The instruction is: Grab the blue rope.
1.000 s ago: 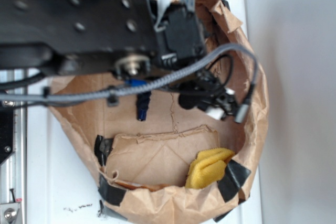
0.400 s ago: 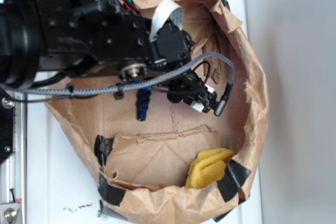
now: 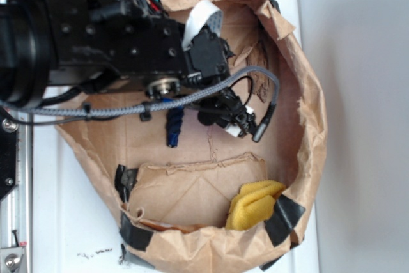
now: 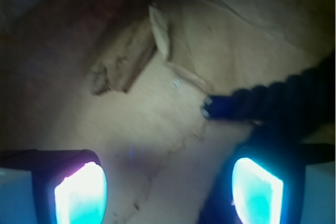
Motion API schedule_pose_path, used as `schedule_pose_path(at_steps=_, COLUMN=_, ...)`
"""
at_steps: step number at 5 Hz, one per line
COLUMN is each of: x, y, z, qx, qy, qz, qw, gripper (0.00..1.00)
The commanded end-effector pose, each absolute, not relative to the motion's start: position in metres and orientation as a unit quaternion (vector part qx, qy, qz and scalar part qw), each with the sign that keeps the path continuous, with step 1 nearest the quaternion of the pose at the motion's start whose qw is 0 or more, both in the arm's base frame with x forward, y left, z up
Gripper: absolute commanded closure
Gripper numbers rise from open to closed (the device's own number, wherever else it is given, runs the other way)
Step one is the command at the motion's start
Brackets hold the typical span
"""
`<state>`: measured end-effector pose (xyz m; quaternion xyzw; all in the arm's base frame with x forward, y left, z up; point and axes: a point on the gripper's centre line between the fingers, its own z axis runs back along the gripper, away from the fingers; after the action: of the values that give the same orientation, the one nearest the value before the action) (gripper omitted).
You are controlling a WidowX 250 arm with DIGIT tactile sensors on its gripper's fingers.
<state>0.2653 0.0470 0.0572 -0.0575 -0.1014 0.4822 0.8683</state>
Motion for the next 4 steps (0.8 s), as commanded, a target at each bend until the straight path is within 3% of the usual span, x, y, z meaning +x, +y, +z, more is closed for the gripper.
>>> schedule_pose_path(at_steps=1, x=0.257, y=0.067, z=0.111, qx=-0.111, qy=-0.141, qz=0.503, qw=0.845, gripper=0.00)
schedule_pose_path(at_steps=3, x=0.252, y=0.070, z=0.071, qx=-0.055, qy=-0.115, qz=0.499, qw=0.857, gripper=0.00)
schedule_pose_path(at_steps=4, x=0.256, y=0.068, z=0.055, qx=-0.048, qy=-0.119, qz=0.488, qw=0.863, gripper=0.00)
